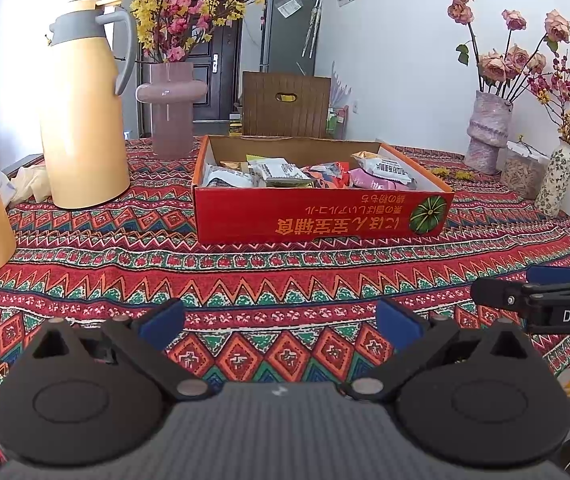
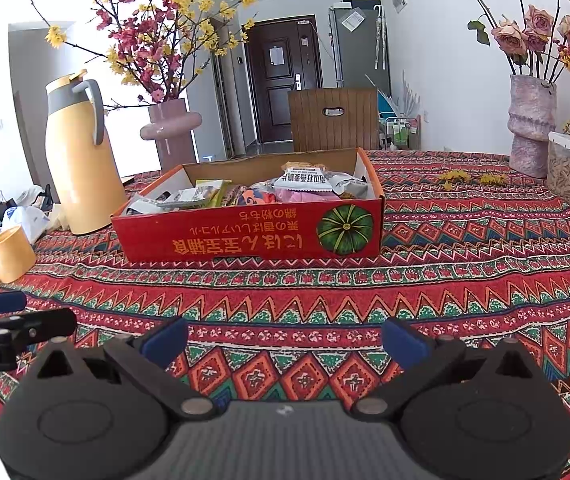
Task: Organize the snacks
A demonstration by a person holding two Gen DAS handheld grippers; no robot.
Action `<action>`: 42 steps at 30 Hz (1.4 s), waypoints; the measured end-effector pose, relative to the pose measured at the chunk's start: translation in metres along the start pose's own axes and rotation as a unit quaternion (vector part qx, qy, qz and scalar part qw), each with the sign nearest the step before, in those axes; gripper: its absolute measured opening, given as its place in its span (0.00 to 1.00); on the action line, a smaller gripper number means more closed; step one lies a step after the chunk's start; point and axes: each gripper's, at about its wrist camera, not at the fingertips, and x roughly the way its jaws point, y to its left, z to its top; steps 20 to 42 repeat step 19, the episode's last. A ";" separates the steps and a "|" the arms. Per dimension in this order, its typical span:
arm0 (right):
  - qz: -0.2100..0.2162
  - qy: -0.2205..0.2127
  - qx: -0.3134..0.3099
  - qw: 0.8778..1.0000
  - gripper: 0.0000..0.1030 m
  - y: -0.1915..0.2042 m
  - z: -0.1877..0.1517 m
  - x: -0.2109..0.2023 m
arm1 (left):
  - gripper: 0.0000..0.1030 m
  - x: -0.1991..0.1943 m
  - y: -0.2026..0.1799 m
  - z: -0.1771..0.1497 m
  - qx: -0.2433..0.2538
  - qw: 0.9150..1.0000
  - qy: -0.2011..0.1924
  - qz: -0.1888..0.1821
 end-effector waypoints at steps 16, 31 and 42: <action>0.000 0.001 0.000 1.000 1.00 0.000 -0.002 0.000 | 1.00 0.000 0.000 -0.001 0.000 1.000 0.000 -0.005; 0.000 0.001 0.000 1.000 1.00 0.000 -0.003 0.000 | 1.00 0.001 -0.001 -0.002 0.000 1.000 0.000 -0.008; 0.000 0.001 0.000 1.000 1.00 0.000 -0.003 0.000 | 1.00 0.001 -0.001 -0.002 0.000 1.000 0.000 -0.008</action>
